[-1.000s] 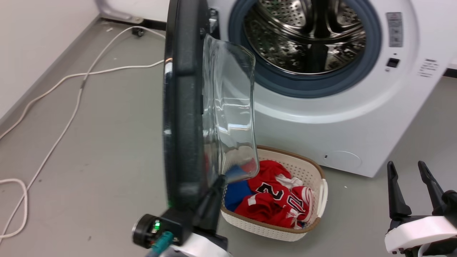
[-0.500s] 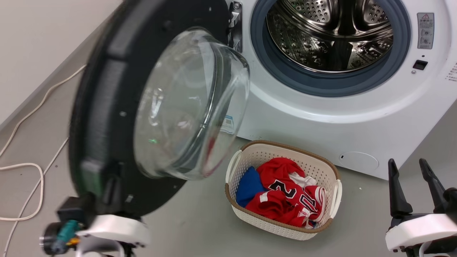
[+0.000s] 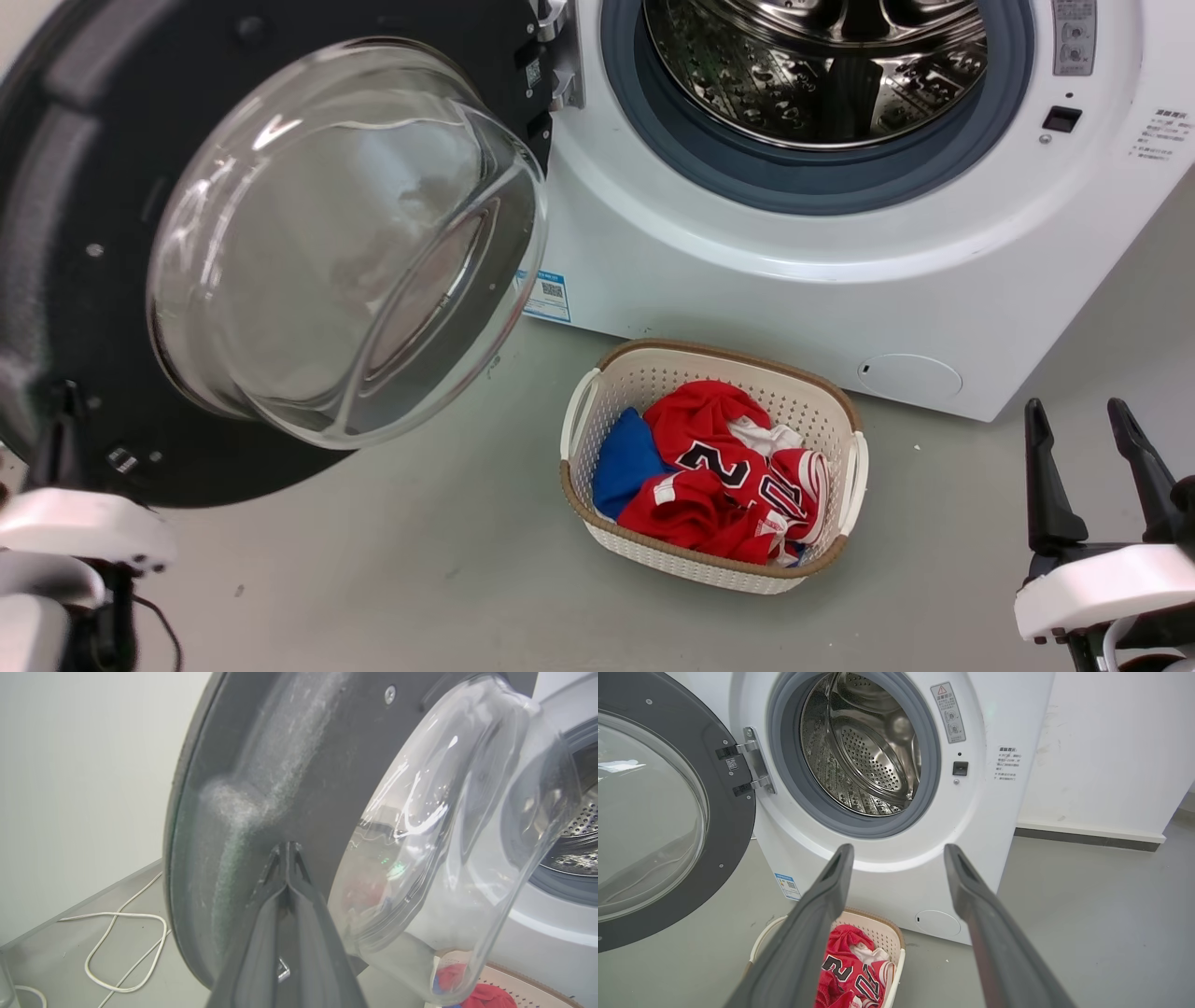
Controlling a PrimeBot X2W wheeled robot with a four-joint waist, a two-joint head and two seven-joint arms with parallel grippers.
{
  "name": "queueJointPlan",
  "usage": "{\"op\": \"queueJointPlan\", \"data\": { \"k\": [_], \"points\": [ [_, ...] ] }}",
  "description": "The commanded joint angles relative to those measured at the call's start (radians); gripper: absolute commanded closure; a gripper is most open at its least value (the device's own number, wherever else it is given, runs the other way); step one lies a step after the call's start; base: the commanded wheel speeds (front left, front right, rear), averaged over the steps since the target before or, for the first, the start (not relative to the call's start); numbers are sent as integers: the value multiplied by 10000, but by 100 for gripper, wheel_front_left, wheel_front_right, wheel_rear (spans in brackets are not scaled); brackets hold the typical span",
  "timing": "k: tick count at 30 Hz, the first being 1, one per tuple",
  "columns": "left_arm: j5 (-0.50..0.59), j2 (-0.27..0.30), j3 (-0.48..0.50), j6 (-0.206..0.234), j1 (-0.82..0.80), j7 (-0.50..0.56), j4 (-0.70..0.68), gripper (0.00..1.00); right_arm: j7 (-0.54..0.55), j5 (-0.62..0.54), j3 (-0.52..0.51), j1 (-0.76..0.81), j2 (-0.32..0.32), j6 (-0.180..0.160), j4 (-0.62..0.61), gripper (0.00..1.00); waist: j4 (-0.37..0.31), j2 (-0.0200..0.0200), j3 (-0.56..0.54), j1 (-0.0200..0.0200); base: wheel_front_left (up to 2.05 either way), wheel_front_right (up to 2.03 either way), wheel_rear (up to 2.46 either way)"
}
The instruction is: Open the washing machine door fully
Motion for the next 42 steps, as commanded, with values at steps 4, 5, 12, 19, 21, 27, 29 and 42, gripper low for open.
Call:
{"op": "queueJointPlan", "data": {
  "k": [4,5,12,19,21,27,29,42],
  "points": [
    [65,399,169,-424,-763,-128,1046,100,34,-11,22,-217,7,-2,3,0,-88,-1,115,0,0,0,0],
    [106,431,168,-495,-904,-148,1232,100,41,-21,25,-254,9,-2,5,0,-105,-1,118,0,0,0,0],
    [430,211,288,-662,-1280,-229,1985,100,33,-31,28,-183,47,-2,79,0,-164,-1,-21,0,0,0,0],
    [1465,-429,591,-420,-293,-236,783,100,-36,11,80,182,128,-2,250,0,-249,-1,-545,0,0,0,0],
    [1712,-686,637,-311,246,-231,231,100,-55,55,168,243,142,-2,310,0,-316,-1,-723,0,0,0,0],
    [2116,-1290,438,-56,1631,-228,-1106,100,-64,96,364,433,163,-2,360,0,-506,-1,-1016,0,0,0,0],
    [2283,-1448,139,10,2045,-186,-1498,100,-79,89,414,479,165,-2,328,0,-575,-1,-1076,0,0,0,0],
    [2810,-2305,-2020,-784,1641,412,-1684,100,-116,131,776,321,178,-2,514,0,-1402,-1,-1124,0,0,0,0]
  ]
}}
